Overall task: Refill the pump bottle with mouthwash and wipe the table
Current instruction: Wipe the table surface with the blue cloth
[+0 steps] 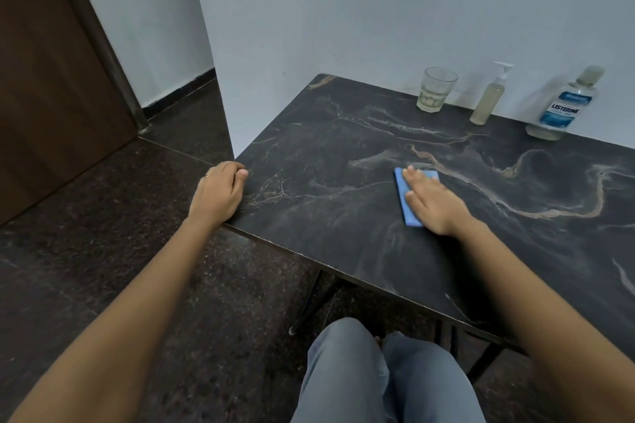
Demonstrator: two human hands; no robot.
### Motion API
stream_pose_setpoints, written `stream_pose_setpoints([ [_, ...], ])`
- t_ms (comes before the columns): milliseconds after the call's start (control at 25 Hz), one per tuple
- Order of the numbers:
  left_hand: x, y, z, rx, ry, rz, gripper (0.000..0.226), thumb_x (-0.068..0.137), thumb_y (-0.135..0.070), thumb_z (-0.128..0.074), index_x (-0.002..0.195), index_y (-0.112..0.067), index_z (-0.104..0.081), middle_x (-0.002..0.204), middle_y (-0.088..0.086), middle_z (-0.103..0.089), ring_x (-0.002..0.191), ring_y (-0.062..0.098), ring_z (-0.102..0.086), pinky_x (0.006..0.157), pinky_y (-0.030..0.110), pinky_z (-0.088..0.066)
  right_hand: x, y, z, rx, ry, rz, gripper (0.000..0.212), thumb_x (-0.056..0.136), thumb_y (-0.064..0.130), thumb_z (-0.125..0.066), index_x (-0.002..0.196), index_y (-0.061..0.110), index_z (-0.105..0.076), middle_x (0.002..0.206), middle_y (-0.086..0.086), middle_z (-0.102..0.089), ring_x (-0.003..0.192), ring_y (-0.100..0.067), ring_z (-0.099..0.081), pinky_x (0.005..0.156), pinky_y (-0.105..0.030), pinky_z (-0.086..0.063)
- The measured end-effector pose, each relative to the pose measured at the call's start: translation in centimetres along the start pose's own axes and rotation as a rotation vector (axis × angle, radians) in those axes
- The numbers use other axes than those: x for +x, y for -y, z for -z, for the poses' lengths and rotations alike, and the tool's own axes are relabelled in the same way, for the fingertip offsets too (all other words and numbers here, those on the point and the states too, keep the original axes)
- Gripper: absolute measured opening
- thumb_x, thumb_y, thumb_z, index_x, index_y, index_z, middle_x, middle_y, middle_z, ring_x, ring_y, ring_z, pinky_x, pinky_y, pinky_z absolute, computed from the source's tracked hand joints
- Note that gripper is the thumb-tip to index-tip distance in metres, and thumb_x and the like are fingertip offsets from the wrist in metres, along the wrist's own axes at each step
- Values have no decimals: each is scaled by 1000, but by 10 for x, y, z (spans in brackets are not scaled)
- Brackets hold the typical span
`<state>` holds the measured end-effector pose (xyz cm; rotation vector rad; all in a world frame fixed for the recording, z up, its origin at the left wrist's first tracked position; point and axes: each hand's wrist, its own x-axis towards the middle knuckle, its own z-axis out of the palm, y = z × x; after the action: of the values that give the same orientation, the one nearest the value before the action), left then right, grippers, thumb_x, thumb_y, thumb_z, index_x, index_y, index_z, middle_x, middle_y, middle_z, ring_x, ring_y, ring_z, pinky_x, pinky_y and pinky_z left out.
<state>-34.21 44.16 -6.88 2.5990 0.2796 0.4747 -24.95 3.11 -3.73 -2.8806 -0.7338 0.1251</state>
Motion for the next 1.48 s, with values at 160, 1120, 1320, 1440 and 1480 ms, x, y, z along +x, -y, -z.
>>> stream_pose_setpoints([
  [160,-3,-7,-6,-41,-95,78,39,103,-33,-29,117,-13,-60,121,7,-62,113,30,-53,94,45,-42,70,36,-7,-14,7,-115,57,103,33,-20,152,7,-9,161,-9,-4,149,-19,-4,120,-35,-2],
  [1120,9,2,20,-598,-467,397,52,98,-44,-22,128,-14,-53,126,4,-54,118,18,-49,102,36,-37,107,281,-53,33,138,752,49,104,26,-23,150,10,-22,159,-6,-19,148,-16,-12,121,-35,-5],
  [1320,31,-17,-13,-301,-152,189,50,99,-42,-31,124,-5,-53,121,16,-61,115,32,-54,101,46,-40,162,250,-52,-64,114,556,62,100,37,-32,153,12,-12,161,-3,-12,149,-15,-6,121,-42,1],
  [1440,45,-36,-27,-235,-96,118,51,101,-39,-31,133,-4,-48,132,16,-56,123,31,-50,106,47,-36,185,230,-49,-150,111,459,77,93,46,-44,153,15,-7,162,-3,-4,149,-15,-2,120,-45,2],
  [1480,49,-44,-30,-230,-94,99,52,100,-40,-30,131,-3,-49,129,16,-57,121,33,-51,104,47,-38,191,223,-46,-145,110,416,76,94,43,-43,153,15,-5,162,-3,-2,149,-16,-1,120,-45,3],
])
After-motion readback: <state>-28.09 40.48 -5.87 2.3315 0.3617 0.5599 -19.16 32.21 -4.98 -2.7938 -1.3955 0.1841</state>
